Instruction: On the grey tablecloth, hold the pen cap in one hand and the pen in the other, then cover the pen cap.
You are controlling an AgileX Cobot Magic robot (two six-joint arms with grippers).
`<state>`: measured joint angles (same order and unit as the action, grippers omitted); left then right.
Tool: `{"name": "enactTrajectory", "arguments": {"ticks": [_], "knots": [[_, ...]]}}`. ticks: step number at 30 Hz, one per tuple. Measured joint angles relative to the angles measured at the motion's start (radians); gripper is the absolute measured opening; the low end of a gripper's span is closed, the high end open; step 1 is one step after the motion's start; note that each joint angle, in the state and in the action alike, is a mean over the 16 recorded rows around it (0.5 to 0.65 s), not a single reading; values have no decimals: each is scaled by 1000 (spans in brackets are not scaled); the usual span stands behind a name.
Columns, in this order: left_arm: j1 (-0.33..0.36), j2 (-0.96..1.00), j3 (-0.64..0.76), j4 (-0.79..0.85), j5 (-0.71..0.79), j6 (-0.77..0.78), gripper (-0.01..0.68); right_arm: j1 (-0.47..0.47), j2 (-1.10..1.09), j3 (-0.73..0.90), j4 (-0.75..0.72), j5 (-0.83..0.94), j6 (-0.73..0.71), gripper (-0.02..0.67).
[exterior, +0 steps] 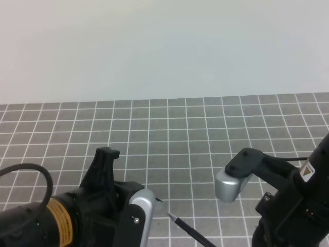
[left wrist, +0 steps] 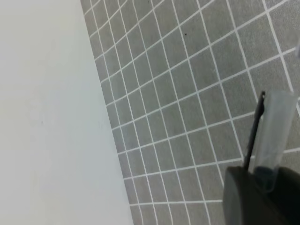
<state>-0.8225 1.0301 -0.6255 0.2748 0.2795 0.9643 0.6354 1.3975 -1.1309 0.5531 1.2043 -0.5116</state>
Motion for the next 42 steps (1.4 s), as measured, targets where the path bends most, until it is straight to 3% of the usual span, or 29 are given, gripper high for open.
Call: {"name": "enactTrajectory", "arguments": {"ticks": [16,42], "knots": [[-27,0,0,12,-2,-6,71,2,17,-27,-17,0,-20,65],[-41,0,0,153,-24,-151,70,2,22,-29,-53,0,5,65]]}}
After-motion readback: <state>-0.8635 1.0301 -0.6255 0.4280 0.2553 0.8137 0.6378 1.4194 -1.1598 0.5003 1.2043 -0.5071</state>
